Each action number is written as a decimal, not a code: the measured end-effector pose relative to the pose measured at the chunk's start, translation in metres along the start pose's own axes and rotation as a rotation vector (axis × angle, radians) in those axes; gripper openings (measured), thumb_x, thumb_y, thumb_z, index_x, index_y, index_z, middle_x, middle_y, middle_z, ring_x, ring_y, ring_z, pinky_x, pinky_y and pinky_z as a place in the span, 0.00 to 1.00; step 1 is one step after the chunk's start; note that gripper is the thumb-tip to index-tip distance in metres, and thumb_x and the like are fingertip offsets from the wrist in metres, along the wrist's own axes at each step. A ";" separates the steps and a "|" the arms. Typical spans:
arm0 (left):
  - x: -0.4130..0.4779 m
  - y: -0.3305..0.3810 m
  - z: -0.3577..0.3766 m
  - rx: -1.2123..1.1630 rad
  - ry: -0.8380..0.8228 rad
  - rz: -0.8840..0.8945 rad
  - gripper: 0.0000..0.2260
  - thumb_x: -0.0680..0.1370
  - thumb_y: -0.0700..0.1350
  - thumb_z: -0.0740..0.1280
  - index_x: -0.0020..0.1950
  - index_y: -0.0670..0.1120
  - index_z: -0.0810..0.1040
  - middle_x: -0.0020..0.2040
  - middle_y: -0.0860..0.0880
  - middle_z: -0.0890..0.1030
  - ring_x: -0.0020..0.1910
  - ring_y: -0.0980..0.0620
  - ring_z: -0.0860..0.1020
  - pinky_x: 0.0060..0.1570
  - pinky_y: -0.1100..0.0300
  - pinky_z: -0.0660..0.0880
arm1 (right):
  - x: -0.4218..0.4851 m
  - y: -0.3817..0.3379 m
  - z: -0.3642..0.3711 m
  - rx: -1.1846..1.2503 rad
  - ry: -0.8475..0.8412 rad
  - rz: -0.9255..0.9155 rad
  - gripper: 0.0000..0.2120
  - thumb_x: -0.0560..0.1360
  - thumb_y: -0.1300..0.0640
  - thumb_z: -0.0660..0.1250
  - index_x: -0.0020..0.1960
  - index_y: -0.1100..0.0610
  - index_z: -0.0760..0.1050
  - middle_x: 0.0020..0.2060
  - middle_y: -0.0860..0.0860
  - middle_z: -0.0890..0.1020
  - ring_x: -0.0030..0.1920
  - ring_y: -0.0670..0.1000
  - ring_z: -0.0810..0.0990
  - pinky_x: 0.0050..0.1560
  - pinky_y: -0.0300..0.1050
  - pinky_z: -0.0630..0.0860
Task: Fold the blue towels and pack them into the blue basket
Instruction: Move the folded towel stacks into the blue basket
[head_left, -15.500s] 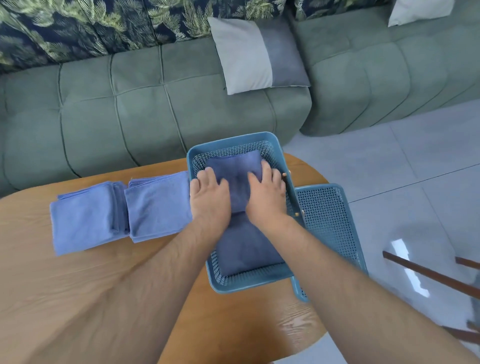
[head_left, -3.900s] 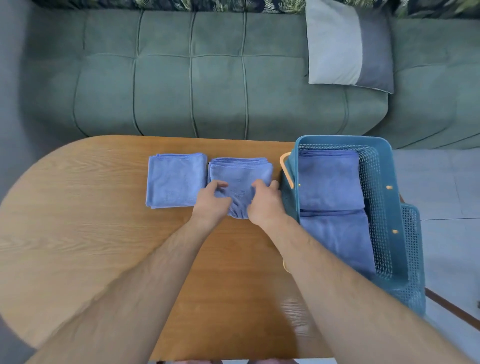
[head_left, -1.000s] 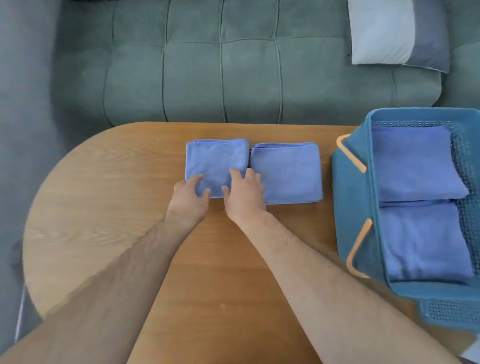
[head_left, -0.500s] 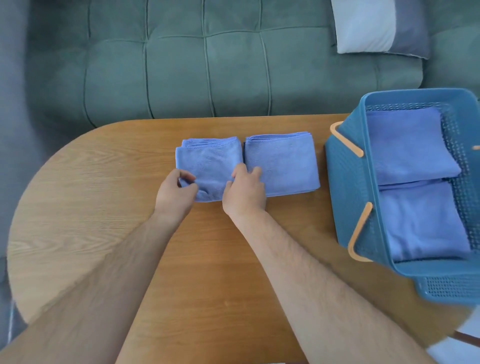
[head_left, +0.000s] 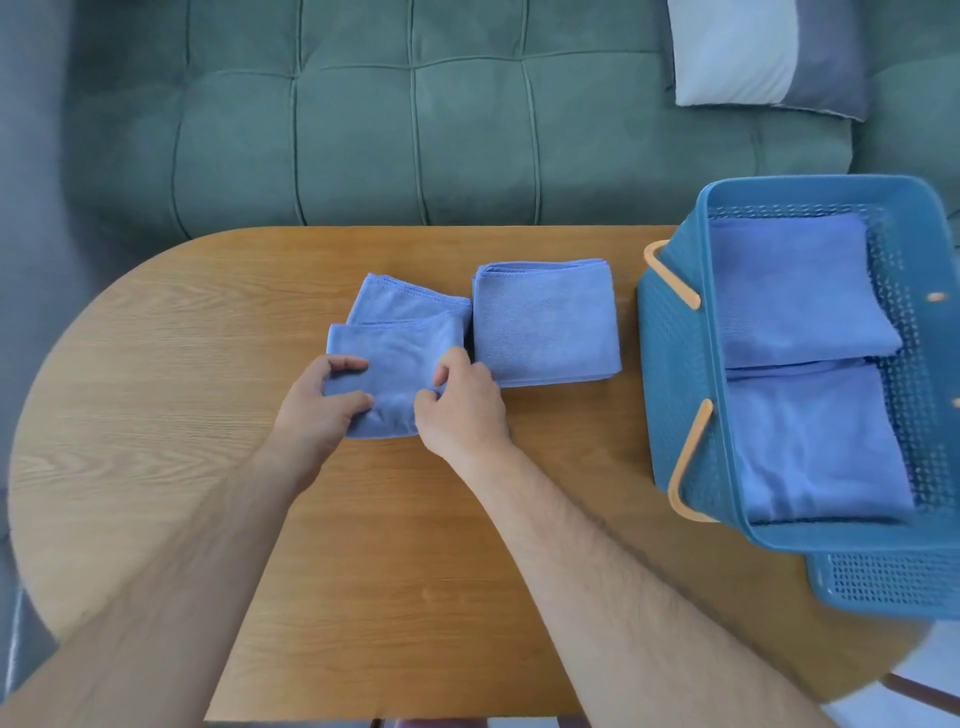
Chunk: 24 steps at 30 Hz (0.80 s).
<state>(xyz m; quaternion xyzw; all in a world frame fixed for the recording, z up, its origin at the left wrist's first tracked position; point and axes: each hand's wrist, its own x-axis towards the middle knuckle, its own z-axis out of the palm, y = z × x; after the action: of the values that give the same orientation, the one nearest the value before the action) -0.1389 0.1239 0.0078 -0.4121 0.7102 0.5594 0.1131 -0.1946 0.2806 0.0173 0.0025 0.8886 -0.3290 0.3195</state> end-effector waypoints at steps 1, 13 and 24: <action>-0.007 0.003 0.000 0.005 -0.012 0.015 0.18 0.72 0.37 0.71 0.55 0.59 0.80 0.55 0.52 0.82 0.51 0.50 0.81 0.53 0.52 0.79 | -0.005 0.001 -0.002 0.022 -0.021 -0.041 0.06 0.76 0.58 0.61 0.51 0.50 0.67 0.51 0.51 0.69 0.48 0.58 0.75 0.50 0.52 0.76; -0.125 0.080 0.066 0.055 -0.070 0.451 0.24 0.70 0.44 0.70 0.65 0.58 0.77 0.62 0.57 0.74 0.62 0.60 0.75 0.57 0.67 0.75 | -0.087 0.035 -0.111 -0.392 0.319 -0.415 0.34 0.68 0.58 0.72 0.73 0.52 0.69 0.75 0.53 0.64 0.50 0.57 0.72 0.49 0.50 0.74; -0.199 0.140 0.259 0.483 -0.211 0.770 0.25 0.73 0.50 0.72 0.70 0.54 0.74 0.66 0.53 0.71 0.59 0.52 0.75 0.59 0.56 0.73 | -0.141 0.178 -0.288 -0.507 0.343 -0.076 0.34 0.70 0.49 0.64 0.76 0.48 0.65 0.74 0.54 0.64 0.62 0.59 0.75 0.59 0.57 0.72</action>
<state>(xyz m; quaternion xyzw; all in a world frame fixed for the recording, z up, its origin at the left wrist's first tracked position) -0.1899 0.4504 0.1393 -0.0211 0.9061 0.4181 0.0618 -0.2070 0.6183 0.1607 -0.0550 0.9828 -0.1035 0.1428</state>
